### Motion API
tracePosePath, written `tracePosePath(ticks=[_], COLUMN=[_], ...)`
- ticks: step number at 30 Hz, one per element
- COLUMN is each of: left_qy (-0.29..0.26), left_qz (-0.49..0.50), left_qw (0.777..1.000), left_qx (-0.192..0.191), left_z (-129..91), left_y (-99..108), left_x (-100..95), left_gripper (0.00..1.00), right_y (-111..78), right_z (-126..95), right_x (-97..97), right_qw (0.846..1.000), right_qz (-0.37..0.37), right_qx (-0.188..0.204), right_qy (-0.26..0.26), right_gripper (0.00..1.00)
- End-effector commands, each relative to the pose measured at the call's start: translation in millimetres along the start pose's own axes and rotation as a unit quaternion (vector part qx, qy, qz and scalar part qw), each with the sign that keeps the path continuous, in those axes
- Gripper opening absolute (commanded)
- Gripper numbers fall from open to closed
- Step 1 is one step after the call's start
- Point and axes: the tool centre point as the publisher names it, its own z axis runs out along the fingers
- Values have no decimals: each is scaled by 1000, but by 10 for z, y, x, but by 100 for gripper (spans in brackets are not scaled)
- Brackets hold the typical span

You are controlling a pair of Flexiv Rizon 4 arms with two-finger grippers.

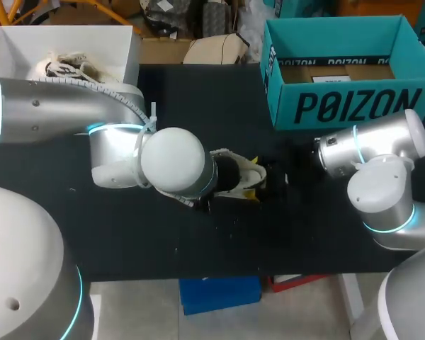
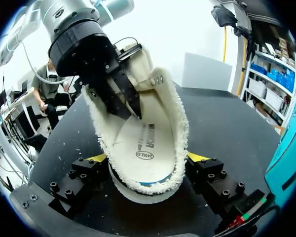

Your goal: Take the shoe out of the shoebox, open the shoe tongue, remove and reinsert the insole, then place the shoe into the shoebox

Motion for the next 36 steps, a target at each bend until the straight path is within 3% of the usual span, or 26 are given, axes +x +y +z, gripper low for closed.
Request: tracePosePath(ticks=[1,10,15,36], left_qy=[17,150,189,180], left_qz=[3,-11,-17,-5], left_qw=[1000,988,980,981], left_qx=[1,36,60,76], left_z=[486,282,101,-446], left_y=[124,36,11,-189], left_x=[35,84,81,-191], left_gripper=[0,0,0,0], right_y=[-48,-48,-48,-48], right_z=[-18,-18,-18,-18], right_x=[-15,-15,-15,-15], right_qw=[1000,1000,1000,1000], right_qz=[1,1,1,1], right_qx=[1,1,1,1], right_qy=[0,0,0,0], right_gripper=[0,0,0,0])
